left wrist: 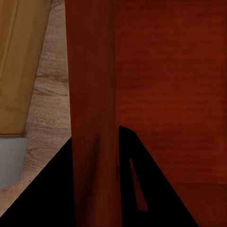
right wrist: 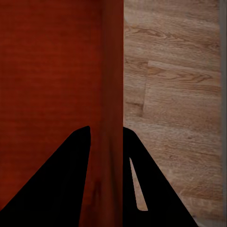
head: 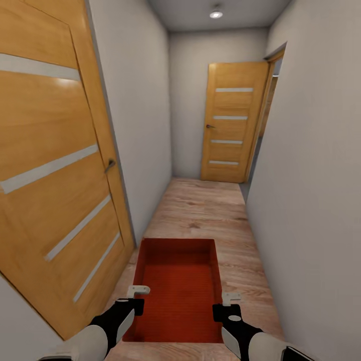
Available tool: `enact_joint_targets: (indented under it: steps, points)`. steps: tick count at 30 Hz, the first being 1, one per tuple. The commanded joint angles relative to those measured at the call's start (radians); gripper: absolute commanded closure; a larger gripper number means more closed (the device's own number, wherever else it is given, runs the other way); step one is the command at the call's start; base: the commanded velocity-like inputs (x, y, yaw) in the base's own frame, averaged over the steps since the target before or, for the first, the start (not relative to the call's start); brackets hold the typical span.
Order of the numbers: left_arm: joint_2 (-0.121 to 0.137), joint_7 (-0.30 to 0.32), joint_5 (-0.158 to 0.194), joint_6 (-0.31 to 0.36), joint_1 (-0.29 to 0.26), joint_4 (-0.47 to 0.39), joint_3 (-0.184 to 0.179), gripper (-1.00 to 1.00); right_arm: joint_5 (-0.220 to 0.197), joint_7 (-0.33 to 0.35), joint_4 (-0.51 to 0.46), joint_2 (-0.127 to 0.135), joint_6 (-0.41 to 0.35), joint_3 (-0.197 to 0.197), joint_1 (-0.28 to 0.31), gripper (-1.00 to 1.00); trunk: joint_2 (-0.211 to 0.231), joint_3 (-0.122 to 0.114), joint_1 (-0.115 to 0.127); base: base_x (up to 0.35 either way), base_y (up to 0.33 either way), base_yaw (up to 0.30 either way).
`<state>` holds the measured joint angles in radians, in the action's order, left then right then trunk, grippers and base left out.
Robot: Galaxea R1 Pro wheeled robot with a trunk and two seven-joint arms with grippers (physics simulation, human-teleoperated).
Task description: Move the two storage containers from the living room to the garage. In the garage, place one container on the floor and stack the other container on top of it (either order is fine).
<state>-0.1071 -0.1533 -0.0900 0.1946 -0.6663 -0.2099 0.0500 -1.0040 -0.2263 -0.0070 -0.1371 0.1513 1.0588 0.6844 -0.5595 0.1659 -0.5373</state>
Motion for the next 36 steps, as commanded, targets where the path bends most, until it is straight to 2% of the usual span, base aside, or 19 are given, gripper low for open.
enact_joint_targets:
  steps: [1, 36]
  points:
    - [0.0, -0.005, 0.018, 0.008, 0.001, 0.003, -0.031, 1.0, -0.005, -0.019, 0.0, 0.008, 0.007, -0.005, 0.001, 1.0, -0.001, 0.002, -0.001, 0.322, 0.0, 0.0]
    - [0.0, -0.005, 0.018, 0.008, 0.001, 0.003, -0.032, 1.0, -0.005, -0.019, 0.0, 0.008, 0.007, -0.005, 0.001, 1.0, -0.001, 0.002, -0.001, 0.322, 0.0, -0.01]
